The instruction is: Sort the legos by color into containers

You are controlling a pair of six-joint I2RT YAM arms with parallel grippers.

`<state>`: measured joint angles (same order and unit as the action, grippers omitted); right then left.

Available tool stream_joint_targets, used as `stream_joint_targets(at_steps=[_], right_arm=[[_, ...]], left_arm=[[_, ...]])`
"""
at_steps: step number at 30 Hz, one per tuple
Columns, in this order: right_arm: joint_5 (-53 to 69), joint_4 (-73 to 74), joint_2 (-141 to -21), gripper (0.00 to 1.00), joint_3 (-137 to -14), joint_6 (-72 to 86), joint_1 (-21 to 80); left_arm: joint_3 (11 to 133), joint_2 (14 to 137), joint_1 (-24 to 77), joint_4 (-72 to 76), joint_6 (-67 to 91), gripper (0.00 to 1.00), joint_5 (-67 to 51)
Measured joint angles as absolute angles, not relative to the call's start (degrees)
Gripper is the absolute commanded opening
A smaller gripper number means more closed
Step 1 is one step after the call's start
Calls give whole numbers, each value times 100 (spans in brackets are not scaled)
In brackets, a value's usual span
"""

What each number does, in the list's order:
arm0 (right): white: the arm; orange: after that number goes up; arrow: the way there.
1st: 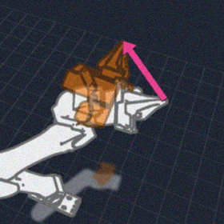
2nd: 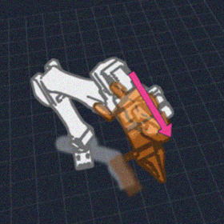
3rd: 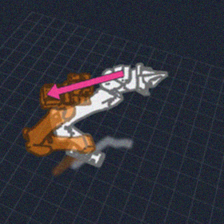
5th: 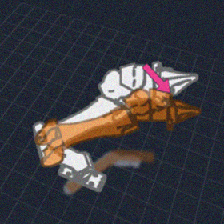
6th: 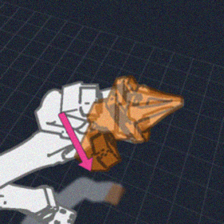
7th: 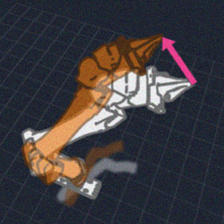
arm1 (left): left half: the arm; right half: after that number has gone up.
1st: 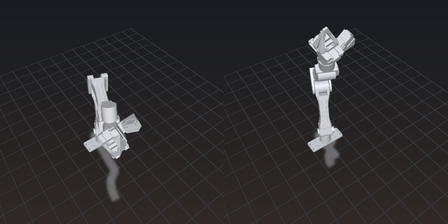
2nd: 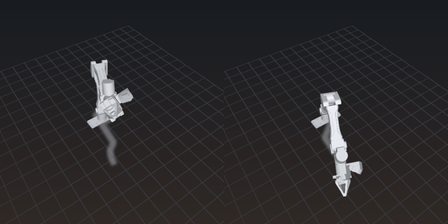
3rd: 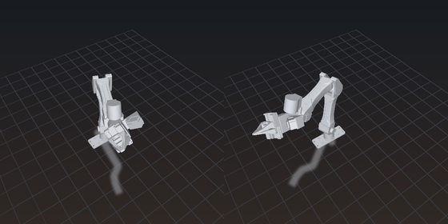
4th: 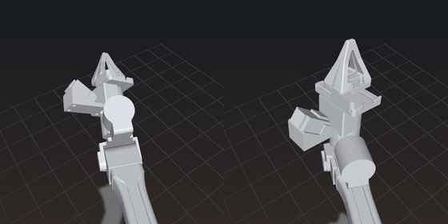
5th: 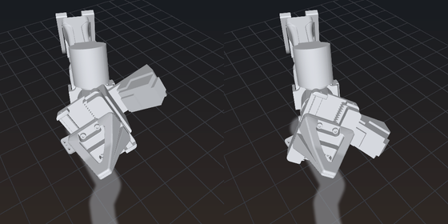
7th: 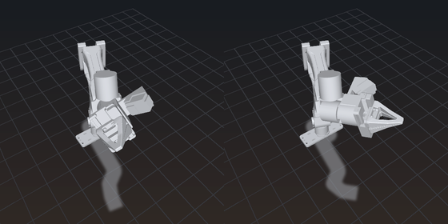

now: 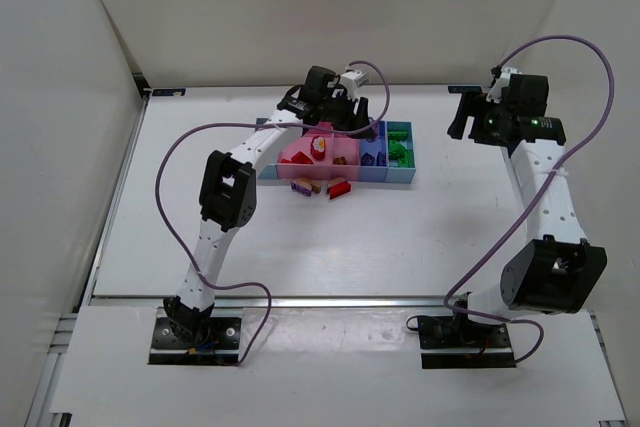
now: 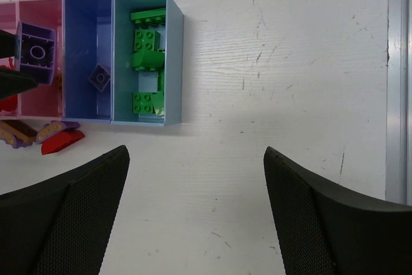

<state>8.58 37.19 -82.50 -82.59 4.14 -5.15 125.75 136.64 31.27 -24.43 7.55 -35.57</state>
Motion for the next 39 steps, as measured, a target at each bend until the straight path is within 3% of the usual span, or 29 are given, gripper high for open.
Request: stream_joint_targets(at_steps=[11,18,24,30,39], right_arm=[[1085,3717,-8355,88,-8259,414,-517],[1212,3697,-8361,87,-8246,381,-513],[1402,3597,-8274,84,-7867,-154,-209],[2067,3616,-8232,85,-7703,-1059,620],[2644,3760,-8453,80,-8034,-1994,1350]], left_arm=[[12573,13651,3127,-2383,757,82,-3802],[12280,13214,3129,-2329,740,71,-3889],[10265,11030,3026,-2309,156,58,-3789],[8646,8892,2652,-3052,-1214,62,-4106],[7631,8722,2012,-4611,-3275,61,-3800]])
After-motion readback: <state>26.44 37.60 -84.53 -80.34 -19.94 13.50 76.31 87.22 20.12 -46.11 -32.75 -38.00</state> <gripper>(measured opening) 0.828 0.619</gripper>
